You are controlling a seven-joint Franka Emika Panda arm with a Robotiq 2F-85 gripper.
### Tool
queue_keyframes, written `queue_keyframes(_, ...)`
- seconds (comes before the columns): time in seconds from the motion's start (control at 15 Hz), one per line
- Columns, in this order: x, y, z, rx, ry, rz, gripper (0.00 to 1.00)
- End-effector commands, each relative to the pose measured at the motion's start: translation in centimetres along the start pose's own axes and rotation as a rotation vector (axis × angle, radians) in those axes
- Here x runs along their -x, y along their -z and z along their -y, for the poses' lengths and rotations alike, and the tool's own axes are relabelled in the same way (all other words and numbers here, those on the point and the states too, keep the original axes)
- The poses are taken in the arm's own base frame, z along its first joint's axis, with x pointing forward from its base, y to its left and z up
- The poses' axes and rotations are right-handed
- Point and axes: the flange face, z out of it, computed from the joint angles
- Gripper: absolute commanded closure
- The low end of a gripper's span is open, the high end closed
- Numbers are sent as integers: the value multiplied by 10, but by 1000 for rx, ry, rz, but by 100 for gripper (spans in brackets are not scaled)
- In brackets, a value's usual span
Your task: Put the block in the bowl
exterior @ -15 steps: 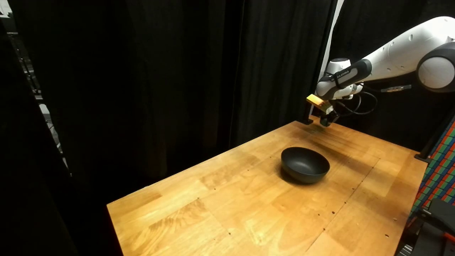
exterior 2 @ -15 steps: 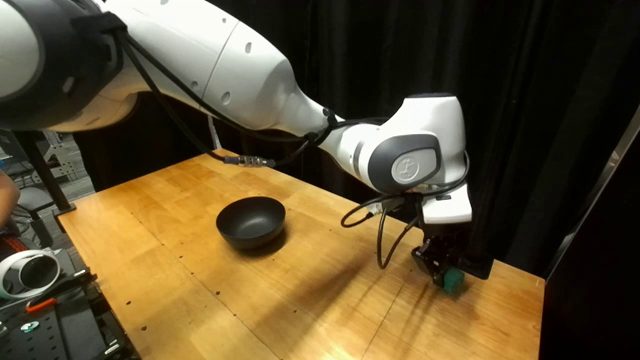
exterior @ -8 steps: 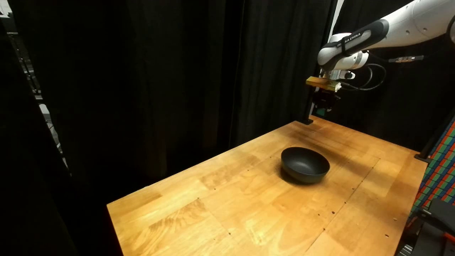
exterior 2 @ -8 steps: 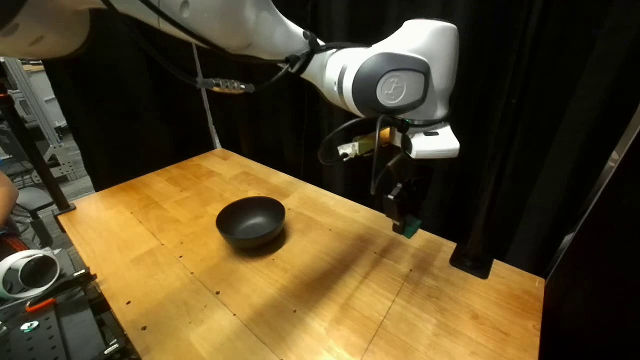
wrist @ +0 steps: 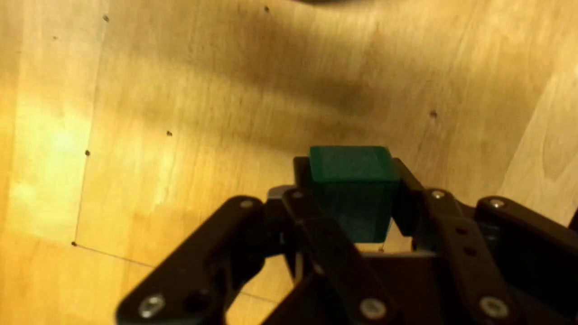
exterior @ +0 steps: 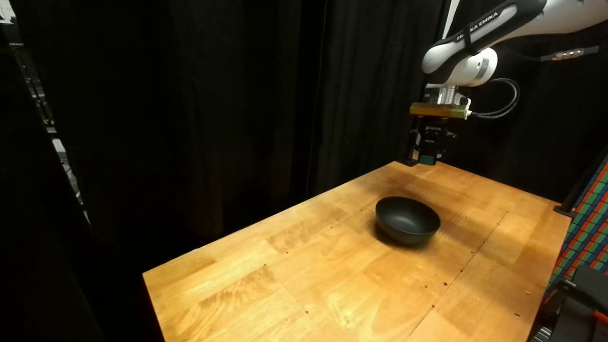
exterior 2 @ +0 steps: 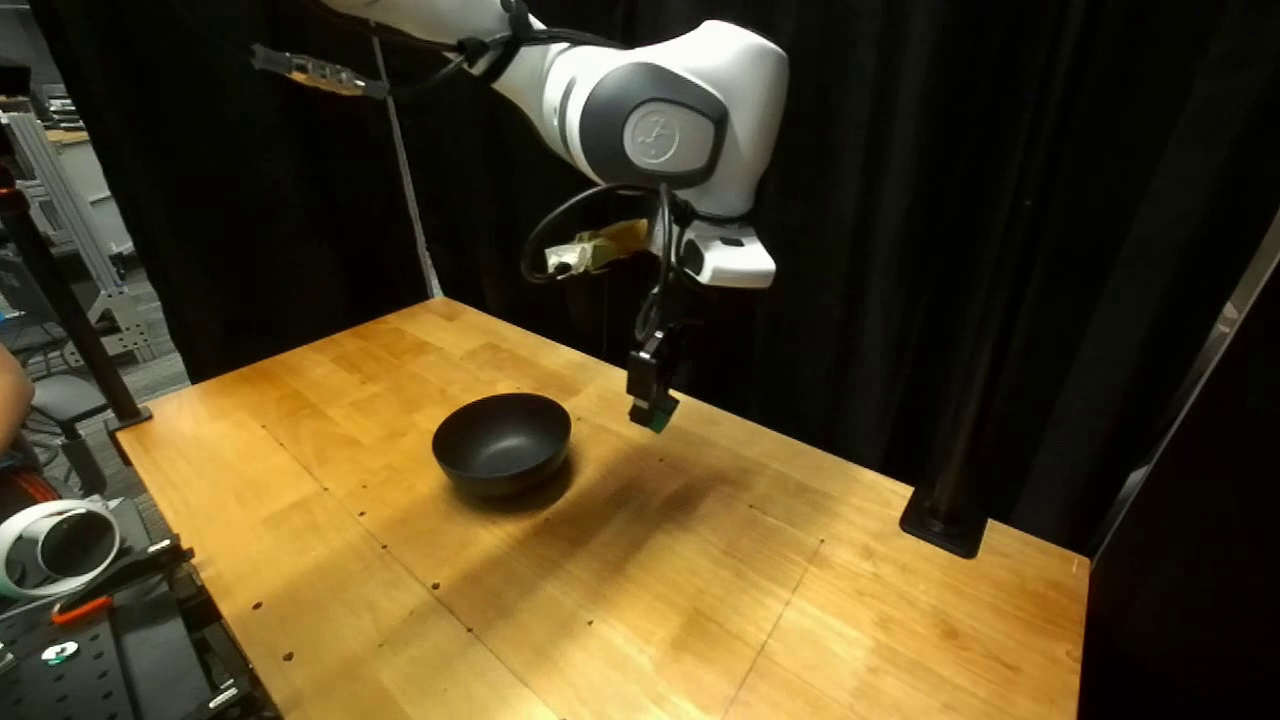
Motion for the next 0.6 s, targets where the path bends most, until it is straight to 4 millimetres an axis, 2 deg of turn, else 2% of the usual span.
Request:
queue_keyframes(0.0, 67, -4, -24, 20, 195, 59, 83)
queue_keyframes(0.33, 145, -25, -47, 68, 407, 111, 83)
queue_keyframes(0.53, 178, -38, -53, -18, 413, 103, 83)
